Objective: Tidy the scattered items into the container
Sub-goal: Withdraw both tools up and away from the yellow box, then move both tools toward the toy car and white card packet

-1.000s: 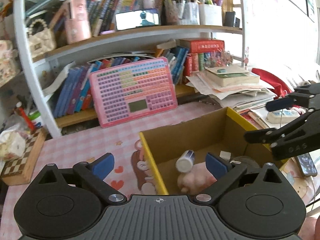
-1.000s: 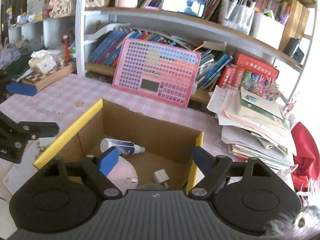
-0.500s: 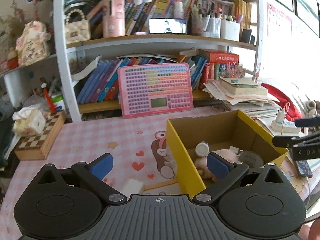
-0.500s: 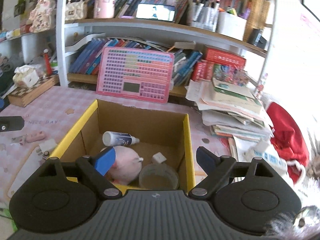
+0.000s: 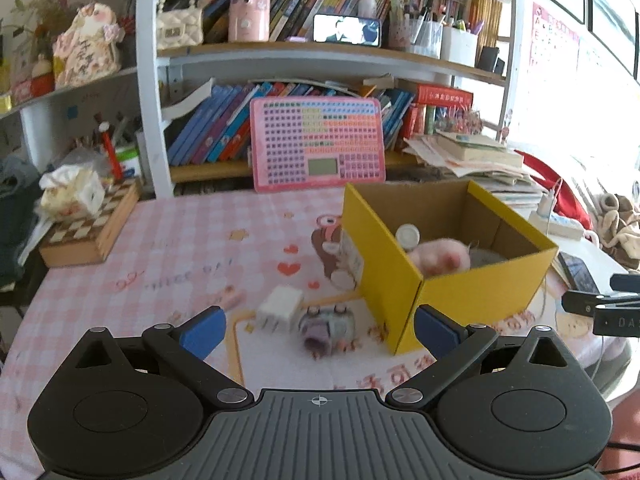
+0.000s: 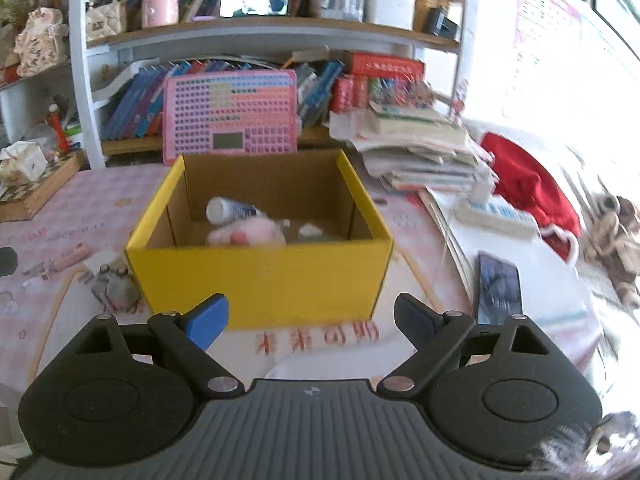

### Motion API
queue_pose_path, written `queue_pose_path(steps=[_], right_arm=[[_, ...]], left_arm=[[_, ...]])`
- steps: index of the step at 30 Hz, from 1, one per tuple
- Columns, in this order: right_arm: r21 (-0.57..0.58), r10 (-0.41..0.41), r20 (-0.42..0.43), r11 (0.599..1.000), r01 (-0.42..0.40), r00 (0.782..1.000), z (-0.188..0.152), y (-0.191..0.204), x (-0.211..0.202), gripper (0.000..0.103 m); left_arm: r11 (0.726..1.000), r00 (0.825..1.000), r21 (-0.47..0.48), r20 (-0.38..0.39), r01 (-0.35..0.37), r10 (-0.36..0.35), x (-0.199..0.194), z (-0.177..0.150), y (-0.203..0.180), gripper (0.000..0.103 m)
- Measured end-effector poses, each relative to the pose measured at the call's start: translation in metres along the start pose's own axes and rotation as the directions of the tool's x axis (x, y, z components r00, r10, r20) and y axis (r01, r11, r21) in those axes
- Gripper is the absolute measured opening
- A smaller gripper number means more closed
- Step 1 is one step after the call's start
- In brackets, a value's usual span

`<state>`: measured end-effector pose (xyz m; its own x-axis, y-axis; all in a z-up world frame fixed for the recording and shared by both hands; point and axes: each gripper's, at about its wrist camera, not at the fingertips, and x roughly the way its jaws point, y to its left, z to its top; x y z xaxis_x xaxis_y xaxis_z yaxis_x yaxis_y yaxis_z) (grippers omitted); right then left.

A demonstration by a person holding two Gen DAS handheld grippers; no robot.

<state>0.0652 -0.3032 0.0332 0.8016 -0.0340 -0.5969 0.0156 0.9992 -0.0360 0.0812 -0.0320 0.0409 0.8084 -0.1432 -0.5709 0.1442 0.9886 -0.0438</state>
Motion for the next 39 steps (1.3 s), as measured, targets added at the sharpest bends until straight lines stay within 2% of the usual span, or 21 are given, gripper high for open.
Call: queue_pose_path(steps=[5, 10, 20, 25, 31, 39], right_arm=[[0.055, -0.038, -0.028, 0.998, 0.039, 0.999, -0.023, 0.009, -0.015, 0.091], [0.039, -0.058, -0.051, 0.997, 0.06, 0.997, -0.038, 0.024, -0.025, 0.092], [-0.006, -0.033, -0.122, 0.999, 0.033, 0.992, -0.065, 0.066, -0.032, 0.093], [-0.035, -0.006, -0.144, 0.999, 0.001, 0.989, -0.069, 0.085, -0.032, 0.093], [-0.113, 0.067, -0.167, 0.99, -0.086, 0.984, -0.072, 0.118, -0.031, 0.093], [-0.198, 0.114, -0.16, 0.97, -0.145, 0.981, -0.069, 0.151, -0.031, 0.093]], left_arm=[[1.0, 1.0, -0.007, -0.015, 0.015, -0.015, -0.011, -0.015, 0.008, 0.102], [1.0, 0.999, 0.006, -0.027, 0.023, -0.023, -0.017, -0.031, 0.012, 0.102], [0.996, 0.995, 0.082, -0.094, 0.036, -0.028, -0.026, -0.062, 0.023, 0.102], [0.995, 0.993, 0.085, -0.11, 0.044, -0.034, -0.03, -0.069, 0.033, 0.102], [0.997, 0.991, 0.062, -0.133, 0.033, -0.025, -0.033, -0.076, 0.049, 0.102], [0.998, 0.988, 0.058, -0.151, 0.029, -0.02, -0.034, -0.082, 0.065, 0.102]])
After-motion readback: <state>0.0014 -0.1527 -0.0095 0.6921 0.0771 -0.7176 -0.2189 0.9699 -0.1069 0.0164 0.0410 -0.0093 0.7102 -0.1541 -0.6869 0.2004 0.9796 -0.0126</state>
